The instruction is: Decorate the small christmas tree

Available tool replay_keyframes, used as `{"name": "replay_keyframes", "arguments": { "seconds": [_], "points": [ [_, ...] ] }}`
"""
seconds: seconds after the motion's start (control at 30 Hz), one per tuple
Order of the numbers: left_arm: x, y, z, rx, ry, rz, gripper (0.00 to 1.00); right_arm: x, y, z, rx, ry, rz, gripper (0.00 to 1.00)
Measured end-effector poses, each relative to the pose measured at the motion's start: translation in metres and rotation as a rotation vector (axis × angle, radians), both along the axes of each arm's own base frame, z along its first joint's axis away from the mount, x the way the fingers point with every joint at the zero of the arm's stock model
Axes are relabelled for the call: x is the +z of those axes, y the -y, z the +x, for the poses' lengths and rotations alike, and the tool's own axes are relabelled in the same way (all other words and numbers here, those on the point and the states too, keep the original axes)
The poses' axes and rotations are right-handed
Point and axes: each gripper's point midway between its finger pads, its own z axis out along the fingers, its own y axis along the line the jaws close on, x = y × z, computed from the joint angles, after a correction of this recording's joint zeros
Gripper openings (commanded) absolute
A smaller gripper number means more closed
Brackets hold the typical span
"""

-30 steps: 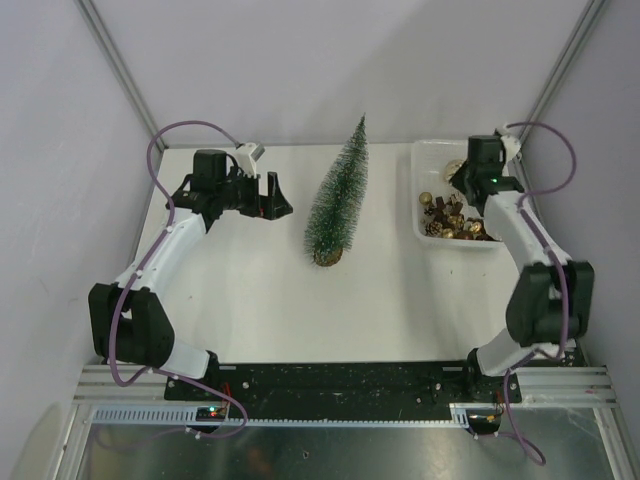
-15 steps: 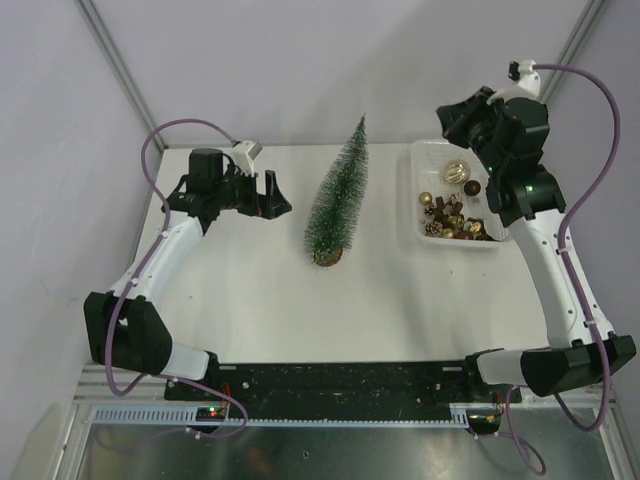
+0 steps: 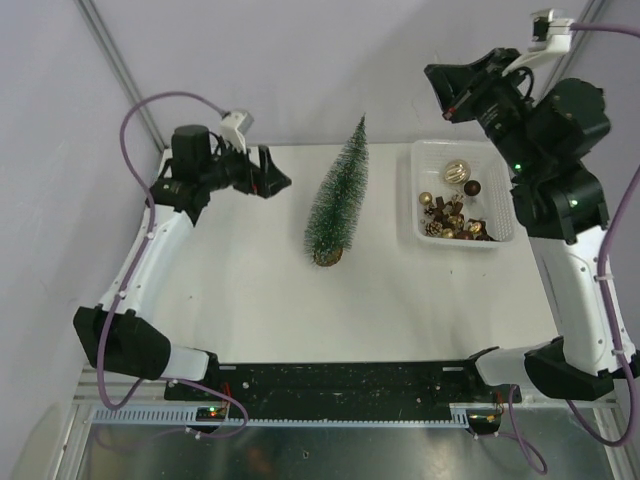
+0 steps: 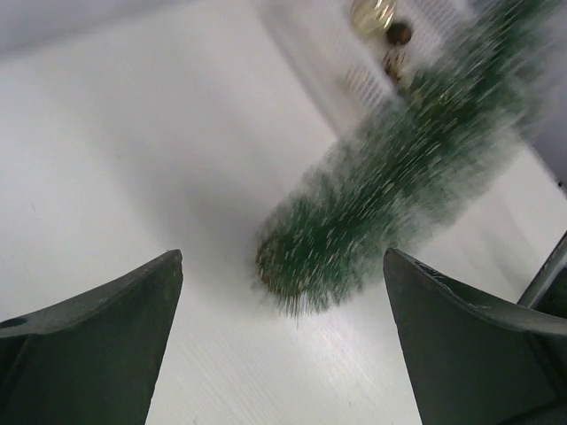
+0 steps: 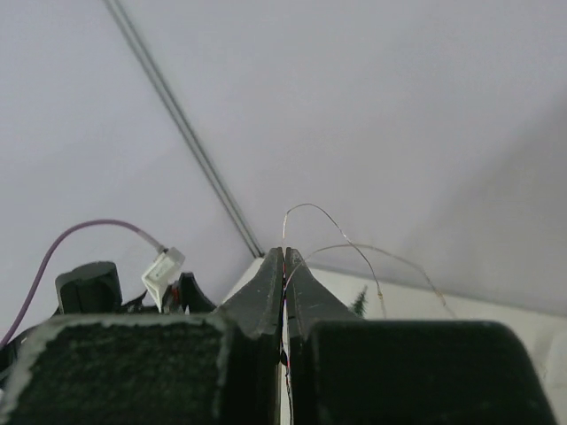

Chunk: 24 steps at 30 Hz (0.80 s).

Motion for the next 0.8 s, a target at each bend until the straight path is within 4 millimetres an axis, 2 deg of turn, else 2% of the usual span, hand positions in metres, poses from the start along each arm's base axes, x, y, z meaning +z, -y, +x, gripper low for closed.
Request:
{"name": "replay_keyframes", "arguments": {
  "seconds": [0.07, 0.13, 0.23, 0.27, 0.33, 0.4, 0.47, 0.53, 0.63, 0.7, 0.8],
  "points": [
    [0.040, 0.009, 0.003, -0.029, 0.092, -0.021, 1.00, 0.017, 0.001, -0.013, 0.019, 0.042, 0.001, 0.00],
    [0.083, 0.028, -0.002, -0.082, 0.202, -0.037, 1.00, 0.033, 0.003, -0.025, 0.032, 0.081, 0.008, 0.00],
    [0.141, 0.078, -0.027, -0.224, 0.354, -0.073, 1.00, 0.044, 0.007, -0.040, 0.045, 0.112, 0.010, 0.00],
    [0.156, 0.096, -0.037, -0.277, 0.394, -0.086, 1.00, 0.045, 0.008, -0.044, 0.048, 0.115, 0.010, 0.00],
    [0.169, 0.127, -0.052, -0.366, 0.443, -0.099, 1.00, 0.047, 0.011, -0.052, 0.053, 0.118, 0.009, 0.00],
    [0.169, 0.158, -0.064, -0.451, 0.467, -0.099, 1.00, 0.051, 0.014, -0.061, 0.056, 0.131, 0.009, 0.00],
    [0.157, 0.193, -0.071, -0.535, 0.471, -0.084, 1.00, 0.057, 0.019, -0.073, 0.057, 0.144, 0.013, 0.00],
    [0.138, 0.221, -0.072, -0.592, 0.462, -0.059, 0.99, 0.065, 0.026, -0.088, 0.055, 0.169, 0.022, 0.00],
    [0.096, 0.263, -0.077, -0.676, 0.425, -0.010, 1.00, 0.076, 0.038, -0.114, 0.053, 0.211, 0.040, 0.00],
    [0.070, 0.283, -0.080, -0.707, 0.391, 0.017, 1.00, 0.083, 0.047, -0.132, 0.050, 0.241, 0.053, 0.00],
    [0.045, 0.307, -0.077, -0.716, 0.370, 0.024, 1.00, 0.090, 0.058, -0.155, 0.042, 0.277, 0.072, 0.00]
  ]
}}
